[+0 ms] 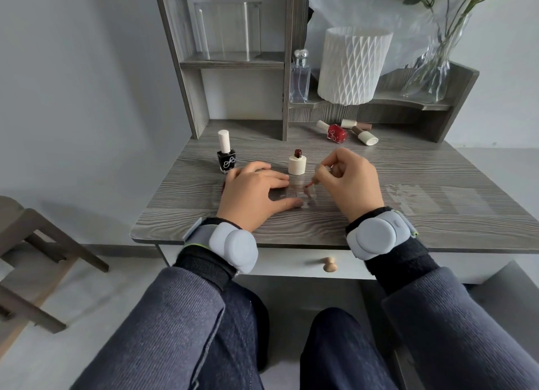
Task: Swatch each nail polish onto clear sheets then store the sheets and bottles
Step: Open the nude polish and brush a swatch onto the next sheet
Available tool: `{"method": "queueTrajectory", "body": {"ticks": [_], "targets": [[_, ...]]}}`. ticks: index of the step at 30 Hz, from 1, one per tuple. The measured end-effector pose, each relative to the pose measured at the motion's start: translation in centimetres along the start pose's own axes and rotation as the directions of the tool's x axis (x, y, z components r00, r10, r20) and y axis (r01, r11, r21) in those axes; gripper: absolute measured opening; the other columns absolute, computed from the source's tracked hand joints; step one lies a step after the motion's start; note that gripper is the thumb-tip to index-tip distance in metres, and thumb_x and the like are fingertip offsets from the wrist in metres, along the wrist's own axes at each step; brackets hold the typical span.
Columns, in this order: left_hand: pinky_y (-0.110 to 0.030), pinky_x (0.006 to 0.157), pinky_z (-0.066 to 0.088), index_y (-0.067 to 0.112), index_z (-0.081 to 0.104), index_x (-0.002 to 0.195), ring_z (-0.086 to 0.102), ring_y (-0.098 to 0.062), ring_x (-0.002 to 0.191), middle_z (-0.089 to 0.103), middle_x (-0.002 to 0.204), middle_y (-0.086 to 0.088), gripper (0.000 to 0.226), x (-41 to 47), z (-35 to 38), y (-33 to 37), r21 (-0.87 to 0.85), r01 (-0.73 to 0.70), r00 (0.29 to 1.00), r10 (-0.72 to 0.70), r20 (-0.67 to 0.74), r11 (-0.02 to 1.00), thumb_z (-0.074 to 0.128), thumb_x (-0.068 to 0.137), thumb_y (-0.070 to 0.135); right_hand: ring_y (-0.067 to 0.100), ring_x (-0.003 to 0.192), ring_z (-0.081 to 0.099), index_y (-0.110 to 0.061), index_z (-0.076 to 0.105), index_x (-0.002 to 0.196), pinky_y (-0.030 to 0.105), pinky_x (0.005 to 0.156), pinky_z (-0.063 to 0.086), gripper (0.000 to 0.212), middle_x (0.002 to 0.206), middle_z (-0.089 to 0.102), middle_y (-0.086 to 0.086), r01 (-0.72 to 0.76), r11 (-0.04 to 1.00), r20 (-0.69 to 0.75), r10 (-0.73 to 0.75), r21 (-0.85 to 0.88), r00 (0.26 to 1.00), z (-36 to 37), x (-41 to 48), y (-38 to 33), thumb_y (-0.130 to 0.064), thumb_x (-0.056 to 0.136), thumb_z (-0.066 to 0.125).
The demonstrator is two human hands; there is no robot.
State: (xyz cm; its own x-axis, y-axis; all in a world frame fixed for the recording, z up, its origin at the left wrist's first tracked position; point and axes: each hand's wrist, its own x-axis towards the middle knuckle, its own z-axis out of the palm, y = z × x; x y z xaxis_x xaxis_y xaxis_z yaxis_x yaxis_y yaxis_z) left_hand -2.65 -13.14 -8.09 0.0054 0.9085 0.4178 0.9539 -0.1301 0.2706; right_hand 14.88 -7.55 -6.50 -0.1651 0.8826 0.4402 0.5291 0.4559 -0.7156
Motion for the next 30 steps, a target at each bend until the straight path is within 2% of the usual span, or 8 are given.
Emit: {"method": "queueTrajectory", "body": {"ticks": [4,8,10,14,16,19,26,30], "targets": [[-0.036,0.105,0.018,0.035,0.068,0.113,0.034,-0.002,0.129,0.058,0.124,0.027,0.056,-0.03,0.04,-0.04,-0.005,0.004,1.0,-0.004,0.003,1.0,0.054,0.073,0.072,0.011,0.055,0.047,-0.013,0.061,0.075,0.028,0.057,0.039,0.013,0.063,0.064,0.005,0.0,0.999,0.055,0.002,-0.033,0.999,0.1,-0.06,0.06,-0.022,0.084,0.065],[-0.035,0.104,0.018,0.035,0.067,0.114,0.034,-0.002,0.129,0.057,0.124,0.027,0.058,-0.04,-0.05,0.07,-0.002,0.001,1.0,-0.001,0.008,1.0,0.053,0.072,0.073,0.007,0.049,0.042,-0.009,0.062,0.069,0.019,0.051,0.034,0.009,0.048,0.05,-0.007,-0.026,0.999,0.073,0.029,-0.034,0.997,-0.13,-0.13,-0.07,-0.016,0.075,0.065],[-0.036,0.104,0.019,0.034,0.068,0.114,0.034,-0.002,0.128,0.058,0.123,0.027,0.059,-0.04,-0.1,0.07,-0.004,0.001,1.0,-0.001,0.005,1.0,0.053,0.072,0.073,0.009,0.05,0.041,-0.008,0.061,0.068,0.022,0.052,0.035,0.01,0.049,0.049,-0.007,-0.026,0.999,0.071,0.028,-0.038,0.997,-0.11,-0.12,-0.11,-0.016,0.073,0.065],[-0.036,0.104,0.018,0.035,0.068,0.113,0.034,-0.002,0.128,0.058,0.123,0.027,0.057,-0.01,-0.07,0.02,0.003,-0.001,1.0,0.001,0.003,1.0,0.054,0.072,0.072,0.01,0.053,0.047,-0.013,0.061,0.071,0.03,0.058,0.043,0.011,0.06,0.064,0.0,-0.003,0.999,0.013,0.002,0.042,1.0,-0.11,-0.08,-0.13,-0.019,0.08,0.063],[-0.035,0.103,0.018,0.035,0.068,0.112,0.034,-0.002,0.128,0.058,0.123,0.027,0.056,0.0,-0.02,-0.01,0.003,0.0,1.0,0.0,-0.002,1.0,0.055,0.073,0.072,0.017,0.059,0.058,-0.018,0.06,0.075,0.035,0.064,0.049,0.012,0.068,0.07,0.003,0.015,0.996,0.032,-0.018,0.087,0.999,-0.08,-0.1,-0.17,-0.025,0.084,0.065],[-0.036,0.104,0.019,0.035,0.068,0.113,0.034,-0.002,0.128,0.058,0.123,0.027,0.056,0.01,-0.02,0.0,0.003,0.003,1.0,-0.003,0.001,1.0,0.055,0.073,0.072,0.022,0.065,0.062,-0.018,0.062,0.078,0.039,0.069,0.051,0.007,0.072,0.07,0.007,0.018,0.997,0.097,-0.025,0.069,0.995,0.04,-0.12,-0.22,-0.024,0.081,0.065],[-0.036,0.102,0.02,0.038,0.067,0.112,0.036,-0.003,0.128,0.059,0.122,0.026,0.052,-0.03,-0.07,0.06,-0.008,-0.005,1.0,0.005,-0.02,1.0,0.057,0.073,0.07,0.018,0.065,0.065,-0.024,0.062,0.078,0.033,0.067,0.051,0.007,0.068,0.071,0.004,0.043,0.999,0.186,-0.046,0.021,0.981,0.41,-0.13,-0.02,-0.022,0.084,0.065],[-0.036,0.101,0.02,0.036,0.068,0.112,0.036,-0.002,0.127,0.059,0.122,0.026,0.054,-0.01,-0.04,0.05,-0.007,-0.002,1.0,0.002,-0.021,1.0,0.058,0.072,0.071,0.017,0.059,0.063,-0.024,0.062,0.072,0.033,0.065,0.052,0.008,0.063,0.069,0.003,0.052,0.998,0.186,-0.056,0.022,0.981,0.33,-0.21,-0.2,-0.02,0.079,0.063]]}}
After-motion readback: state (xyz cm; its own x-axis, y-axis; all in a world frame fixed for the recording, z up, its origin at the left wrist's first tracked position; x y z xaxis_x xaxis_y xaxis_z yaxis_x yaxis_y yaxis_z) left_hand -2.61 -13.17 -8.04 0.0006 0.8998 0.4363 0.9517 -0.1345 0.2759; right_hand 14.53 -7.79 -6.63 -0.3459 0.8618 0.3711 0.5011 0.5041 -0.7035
